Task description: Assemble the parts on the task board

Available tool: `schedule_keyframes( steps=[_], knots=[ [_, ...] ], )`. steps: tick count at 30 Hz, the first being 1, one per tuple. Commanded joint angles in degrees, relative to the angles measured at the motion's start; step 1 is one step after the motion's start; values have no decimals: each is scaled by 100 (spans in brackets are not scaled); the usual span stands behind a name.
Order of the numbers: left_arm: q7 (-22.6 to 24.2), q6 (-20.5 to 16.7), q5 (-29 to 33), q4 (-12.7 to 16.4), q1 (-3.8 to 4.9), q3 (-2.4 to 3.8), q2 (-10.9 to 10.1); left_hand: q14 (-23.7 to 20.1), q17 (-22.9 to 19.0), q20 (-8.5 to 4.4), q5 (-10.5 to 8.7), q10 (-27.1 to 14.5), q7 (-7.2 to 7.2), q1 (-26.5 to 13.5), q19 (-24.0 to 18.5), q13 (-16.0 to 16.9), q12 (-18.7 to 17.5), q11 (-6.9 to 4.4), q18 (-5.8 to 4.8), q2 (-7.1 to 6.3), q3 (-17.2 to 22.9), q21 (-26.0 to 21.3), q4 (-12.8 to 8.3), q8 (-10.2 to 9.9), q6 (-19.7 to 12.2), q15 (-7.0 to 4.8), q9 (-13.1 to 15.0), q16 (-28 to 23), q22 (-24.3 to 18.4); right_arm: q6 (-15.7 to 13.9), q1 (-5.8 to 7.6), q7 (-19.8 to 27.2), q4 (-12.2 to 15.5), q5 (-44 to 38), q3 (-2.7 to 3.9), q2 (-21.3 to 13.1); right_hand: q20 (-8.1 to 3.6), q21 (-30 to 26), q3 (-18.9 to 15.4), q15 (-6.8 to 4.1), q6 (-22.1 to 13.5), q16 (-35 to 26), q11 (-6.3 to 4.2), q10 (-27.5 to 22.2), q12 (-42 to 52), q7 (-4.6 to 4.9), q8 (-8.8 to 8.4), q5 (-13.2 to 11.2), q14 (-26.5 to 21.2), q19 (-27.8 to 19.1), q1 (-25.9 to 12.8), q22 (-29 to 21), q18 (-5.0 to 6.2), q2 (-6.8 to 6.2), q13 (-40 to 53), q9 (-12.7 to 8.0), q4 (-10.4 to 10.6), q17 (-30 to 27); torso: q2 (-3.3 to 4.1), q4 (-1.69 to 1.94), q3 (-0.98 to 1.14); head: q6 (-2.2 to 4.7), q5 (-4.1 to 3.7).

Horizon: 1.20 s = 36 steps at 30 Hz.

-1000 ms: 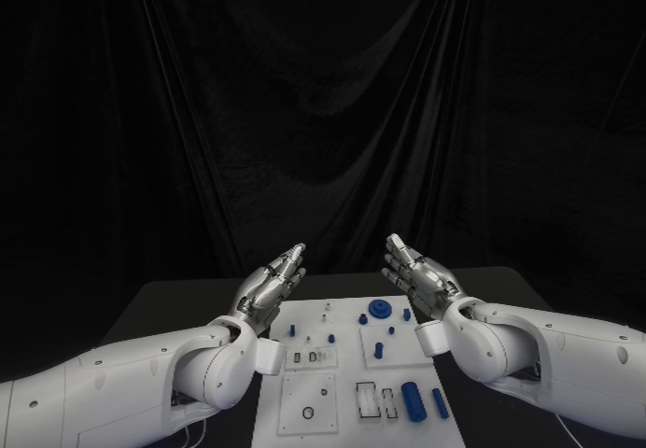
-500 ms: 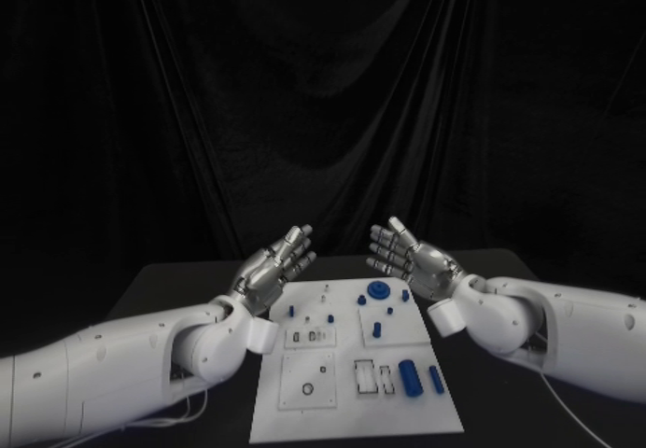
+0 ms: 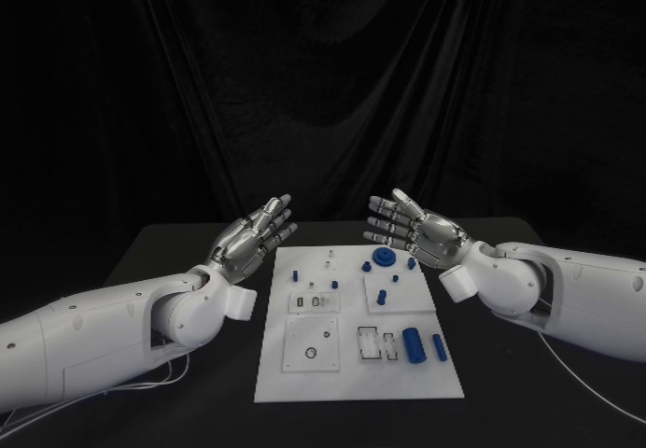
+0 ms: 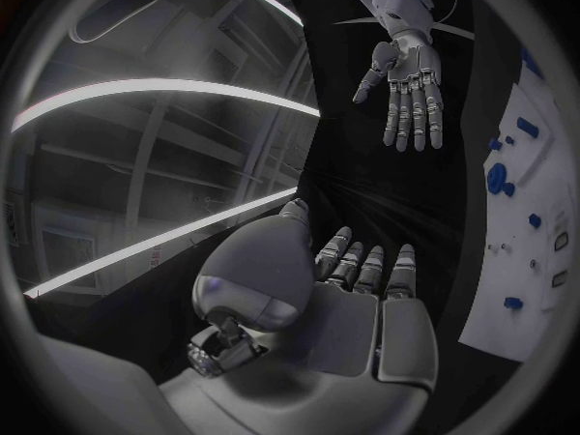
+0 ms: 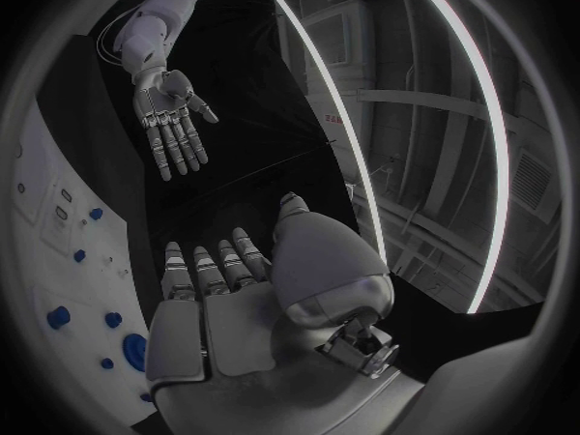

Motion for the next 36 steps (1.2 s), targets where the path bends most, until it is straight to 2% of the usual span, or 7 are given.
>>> schedule_keyframes(
  steps=[1,8,14,20,23,29,36],
  knots=[
    [1244,97,-184,64,0,5,-99,123,69,162,106,364,51,153,105,82,184,153,120,-4,42,96,5,53,199,136,26,171,57,233,57,-127,-2,-97,5,-38,37,84,71,54,79,123,124,44,307,45,172,292,114,147,480,32,48,-102,35,16,-96,38,63,39,-22,-189,39],
    [1376,-54,-322,186,0,5,-408,402,151,339,370,721,151,428,334,163,645,359,116,-51,2,239,-4,142,565,320,65,566,129,-125,270,-140,24,-624,5,-183,256,776,334,265,463,1208,546,473,1789,210,742,1057,1222,1443,1634,307,66,-333,186,82,-828,303,137,64,-47,-500,63],
    [1473,-172,-411,304,1,5,-672,654,199,410,702,907,178,684,515,202,1072,505,76,-103,22,347,-14,226,855,450,92,931,171,-482,573,-483,-19,-1666,5,-249,278,1279,581,303,913,2001,725,845,2710,370,1149,955,2105,2511,2168,469,63,-420,215,110,-1282,402,257,150,-69,-753,-6],
    [1577,-164,-432,343,4,14,-791,921,247,426,915,1118,171,857,699,242,1469,717,-54,-140,92,454,-26,259,978,594,100,1294,209,-581,881,-1190,-44,-2795,4,-313,286,1779,821,502,1496,2604,1070,1191,3138,673,1423,926,2820,3428,2381,676,-84,-535,230,142,-1666,425,461,248,-73,-776,-138],
    [1580,-176,-542,379,8,21,-855,980,254,429,997,1170,206,884,733,248,1581,785,-94,-147,115,472,-29,281,1071,632,109,1388,213,-802,1018,-1508,-64,-3548,4,-303,220,1980,865,415,1936,2865,1168,1545,3276,715,1493,801,3292,3738,2355,774,-78,-590,226,159,-1757,410,547,280,-73,-798,-221],
    [1542,-183,-882,585,13,39,-1046,1193,285,437,1101,1327,289,986,876,264,1843,927,-194,-159,212,555,-39,366,1382,734,138,1671,239,-1326,1171,-2198,-67,-5395,5,-221,2,2545,917,158,2534,3060,1146,2132,3240,751,1239,535,4270,4293,2251,1096,-14,-731,212,151,-1838,338,853,327,-118,-648,-326],
    [1555,-114,-715,906,13,78,-1203,1241,288,438,1134,1323,329,1027,865,256,1885,1001,-267,-136,290,545,-46,359,1369,806,129,1761,229,-2148,1218,-2789,-3,-8080,6,-112,-348,3757,1117,-337,3570,3525,761,3354,2823,594,793,-399,6089,5269,1907,1818,106,-1081,205,166,-1633,558,1075,393,-206,-565,-523]
  ],
)
